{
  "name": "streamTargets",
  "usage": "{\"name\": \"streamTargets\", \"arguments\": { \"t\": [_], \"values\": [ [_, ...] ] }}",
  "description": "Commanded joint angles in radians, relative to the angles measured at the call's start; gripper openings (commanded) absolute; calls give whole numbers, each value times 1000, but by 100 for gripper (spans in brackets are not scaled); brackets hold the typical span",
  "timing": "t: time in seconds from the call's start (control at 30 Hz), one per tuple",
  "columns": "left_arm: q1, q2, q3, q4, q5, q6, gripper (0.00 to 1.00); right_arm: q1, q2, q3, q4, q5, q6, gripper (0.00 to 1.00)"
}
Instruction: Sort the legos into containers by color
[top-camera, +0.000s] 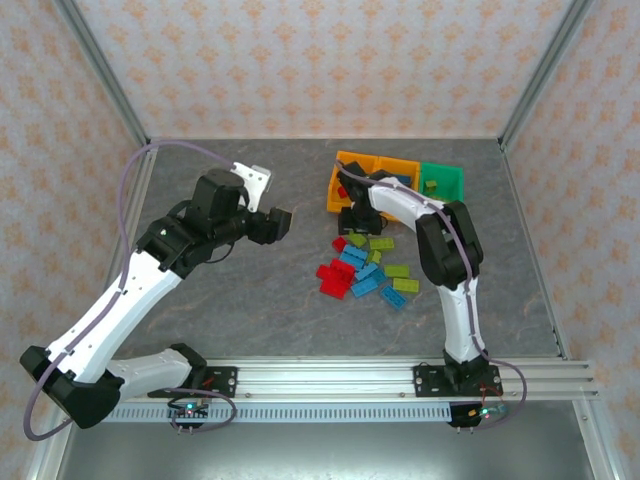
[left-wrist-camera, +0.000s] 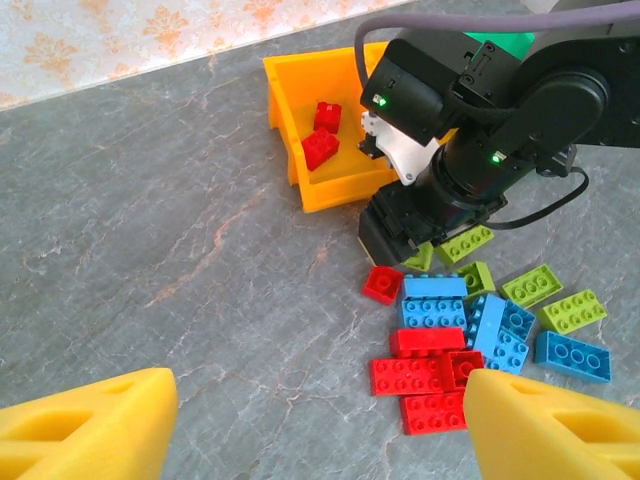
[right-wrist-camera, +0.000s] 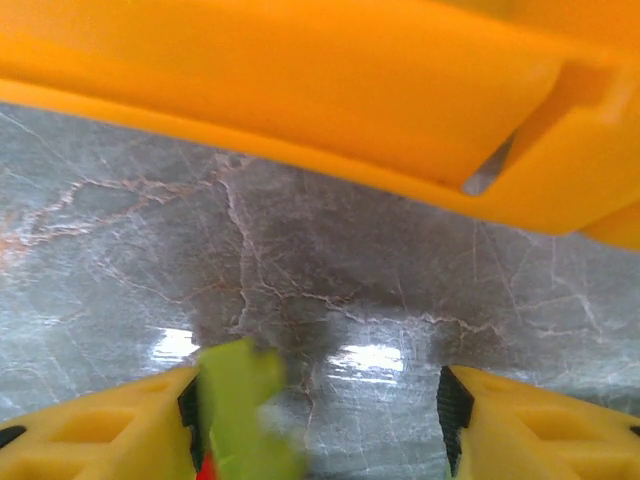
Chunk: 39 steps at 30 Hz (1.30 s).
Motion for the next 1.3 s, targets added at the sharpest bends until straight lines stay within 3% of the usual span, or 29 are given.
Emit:
{"name": "streamTargets", "arguments": {
  "t": [0.0, 0.1, 0.23, 0.4, 0.67, 0.83, 0.97, 1.07, 1.17, 1.27],
  "values": [
    [-4, -10, -31, 9, 26, 38, 78, 3, 51, -6, -88, -17, 42, 64],
    [-4, -26, -64, 29, 53, 22, 79, 2, 47, -29, -79, -26, 69, 61],
    [-4, -77, -145, 69, 90, -10, 80, 3, 40, -29, -37, 4, 117, 43],
    [-4, -154, -212, 103, 36, -96, 80, 2, 10, 31, -51, 8, 177, 23],
    [-4, -187, -222, 86, 39, -107, 81, 4, -164, -25, -5, 82, 293, 12],
    [-5, -201, -221, 95, 69, -92, 83, -5, -408, -130, 43, 300, 343, 11],
    [-4, -211, -235, 126, 89, -79, 84, -106, -541, -175, 55, 439, 359, 11],
    [-4, -213, -240, 140, 117, -56, 85, -247, -567, -206, 105, 444, 343, 10],
    [-5, -216, -222, 116, 145, -14, 87, -375, -489, -169, 138, 372, 324, 10],
    [-5, -234, -217, 93, 168, 30, 89, -432, -324, -11, 66, 344, 266, 11]
  ]
}}
